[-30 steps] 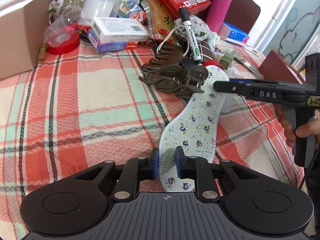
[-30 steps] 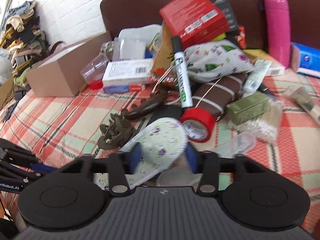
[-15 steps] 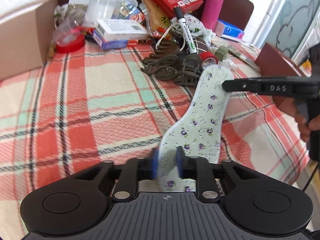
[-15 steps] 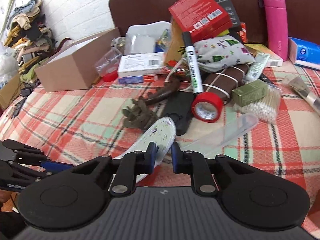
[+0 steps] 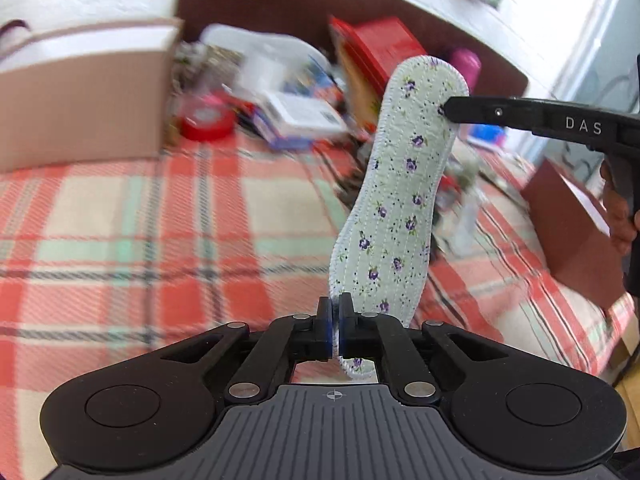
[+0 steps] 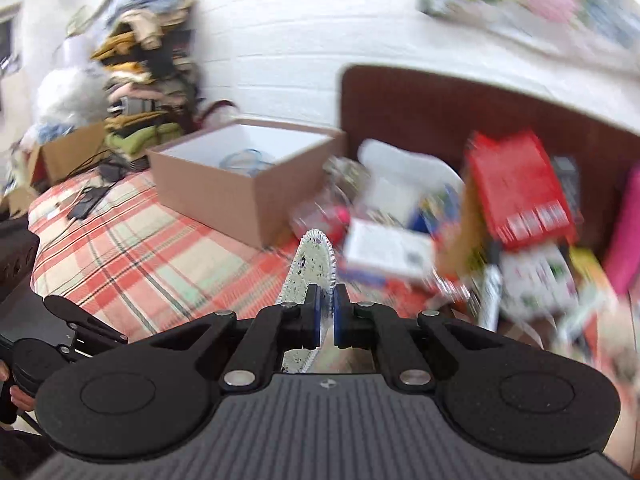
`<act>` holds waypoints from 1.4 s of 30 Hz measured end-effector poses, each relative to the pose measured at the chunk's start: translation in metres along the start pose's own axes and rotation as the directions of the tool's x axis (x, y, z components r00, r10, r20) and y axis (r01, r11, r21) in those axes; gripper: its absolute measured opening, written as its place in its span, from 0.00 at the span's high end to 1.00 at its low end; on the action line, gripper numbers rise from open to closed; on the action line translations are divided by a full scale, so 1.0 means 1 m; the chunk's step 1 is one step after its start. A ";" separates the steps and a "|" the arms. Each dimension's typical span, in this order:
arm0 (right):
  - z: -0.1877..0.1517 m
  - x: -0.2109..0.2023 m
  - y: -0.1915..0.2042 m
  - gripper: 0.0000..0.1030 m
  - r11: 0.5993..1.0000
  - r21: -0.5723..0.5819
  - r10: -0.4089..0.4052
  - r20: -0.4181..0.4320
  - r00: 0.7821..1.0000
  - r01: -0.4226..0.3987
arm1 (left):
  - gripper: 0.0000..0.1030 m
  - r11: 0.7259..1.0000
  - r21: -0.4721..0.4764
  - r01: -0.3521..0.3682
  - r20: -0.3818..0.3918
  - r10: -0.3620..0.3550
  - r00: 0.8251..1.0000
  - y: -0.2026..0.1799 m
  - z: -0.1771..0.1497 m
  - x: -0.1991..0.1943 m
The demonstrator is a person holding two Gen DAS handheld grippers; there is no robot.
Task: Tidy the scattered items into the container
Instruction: 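Lift the insole with the left gripper and carry it toward the box, then open the left gripper to drop the insole into the box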
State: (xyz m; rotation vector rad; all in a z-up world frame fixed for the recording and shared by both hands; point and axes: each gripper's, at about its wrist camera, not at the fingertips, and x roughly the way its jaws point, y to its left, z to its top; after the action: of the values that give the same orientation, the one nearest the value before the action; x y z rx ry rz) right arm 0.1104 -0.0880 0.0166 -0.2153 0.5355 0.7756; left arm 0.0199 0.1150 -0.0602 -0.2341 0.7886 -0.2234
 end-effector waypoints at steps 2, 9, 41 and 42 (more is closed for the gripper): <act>0.019 0.012 0.012 0.93 0.999 -0.045 0.024 0.011 1.000 -0.024 | 1.00 0.999 -0.022 -0.027 0.028 0.027 0.999 0.013 0.008 -0.008; 0.096 0.056 0.043 0.93 0.989 -0.110 0.110 0.064 0.992 -0.102 | 1.00 0.989 -0.067 -0.136 0.135 0.144 0.980 0.059 0.056 -0.038; 0.186 0.270 0.016 0.29 1.000 -0.021 -0.007 -0.040 0.999 0.006 | 0.27 0.868 -0.300 -0.395 0.174 0.457 0.872 0.215 0.181 -0.009; 0.187 0.266 0.016 0.28 1.000 -0.016 -0.005 -0.041 0.999 0.004 | 0.23 0.868 -0.295 -0.400 0.178 0.461 0.869 0.211 0.180 -0.010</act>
State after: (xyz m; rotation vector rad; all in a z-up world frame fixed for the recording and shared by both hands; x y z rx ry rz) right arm 0.3267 0.1550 0.0330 -0.2476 0.5675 0.7723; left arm 0.1666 0.3402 0.0080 -0.3079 0.6027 0.3329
